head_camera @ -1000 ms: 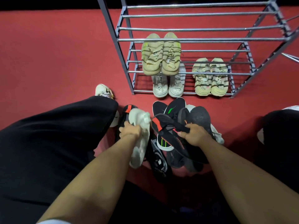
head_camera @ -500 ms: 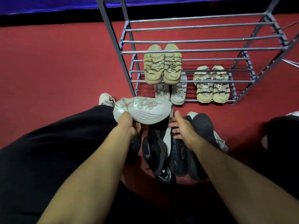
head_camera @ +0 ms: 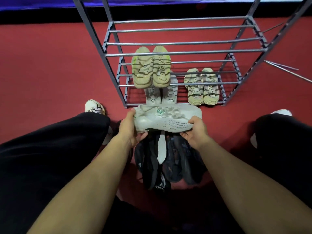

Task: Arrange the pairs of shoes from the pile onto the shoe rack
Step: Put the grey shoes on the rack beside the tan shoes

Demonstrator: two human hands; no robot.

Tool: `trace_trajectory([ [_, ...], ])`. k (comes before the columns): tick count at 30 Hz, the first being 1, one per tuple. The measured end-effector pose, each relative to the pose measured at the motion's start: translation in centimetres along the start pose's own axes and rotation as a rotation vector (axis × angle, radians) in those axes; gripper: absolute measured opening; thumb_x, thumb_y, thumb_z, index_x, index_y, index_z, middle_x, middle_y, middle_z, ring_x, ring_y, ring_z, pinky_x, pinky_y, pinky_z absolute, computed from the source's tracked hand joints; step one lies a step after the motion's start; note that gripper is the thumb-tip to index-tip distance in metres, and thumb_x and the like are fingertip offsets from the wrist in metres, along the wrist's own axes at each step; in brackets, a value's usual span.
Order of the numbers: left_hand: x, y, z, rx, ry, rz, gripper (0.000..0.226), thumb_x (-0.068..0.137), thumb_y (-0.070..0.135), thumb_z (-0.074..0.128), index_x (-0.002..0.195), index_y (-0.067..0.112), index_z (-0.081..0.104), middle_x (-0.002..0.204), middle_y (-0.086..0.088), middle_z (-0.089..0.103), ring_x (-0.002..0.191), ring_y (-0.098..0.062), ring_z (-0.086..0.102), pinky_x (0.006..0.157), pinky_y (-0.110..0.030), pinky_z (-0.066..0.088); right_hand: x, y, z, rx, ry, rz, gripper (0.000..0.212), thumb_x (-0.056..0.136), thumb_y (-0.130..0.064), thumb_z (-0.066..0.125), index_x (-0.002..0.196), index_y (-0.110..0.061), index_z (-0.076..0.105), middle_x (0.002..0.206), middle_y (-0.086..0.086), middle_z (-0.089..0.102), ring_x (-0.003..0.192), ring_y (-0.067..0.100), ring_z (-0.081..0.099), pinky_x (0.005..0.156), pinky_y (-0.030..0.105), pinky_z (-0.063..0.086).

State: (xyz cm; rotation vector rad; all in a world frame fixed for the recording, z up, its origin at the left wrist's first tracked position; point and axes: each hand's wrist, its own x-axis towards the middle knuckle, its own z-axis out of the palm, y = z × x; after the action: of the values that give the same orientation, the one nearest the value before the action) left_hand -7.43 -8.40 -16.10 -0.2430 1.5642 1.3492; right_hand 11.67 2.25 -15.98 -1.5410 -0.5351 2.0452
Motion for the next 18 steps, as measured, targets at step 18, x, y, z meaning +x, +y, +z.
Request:
trace_trajectory([
  [18, -2.0, -11.5, 15.1, 0.651, -0.361, 0.062, 0.044, 0.070, 0.054, 0.074, 0.086, 0.024, 0.046, 0.079, 0.001, 0.056, 0.072, -0.014, 0.053, 0.058, -0.027, 0.041, 1.0, -1.0, -10.4, 0.146, 0.165, 0.002, 0.045, 0.082, -0.018, 0.055, 0.127, -0.025, 0.056, 0.120, 0.008, 0.069, 0.102, 0.026, 0.069, 0.067, 0.038, 0.059],
])
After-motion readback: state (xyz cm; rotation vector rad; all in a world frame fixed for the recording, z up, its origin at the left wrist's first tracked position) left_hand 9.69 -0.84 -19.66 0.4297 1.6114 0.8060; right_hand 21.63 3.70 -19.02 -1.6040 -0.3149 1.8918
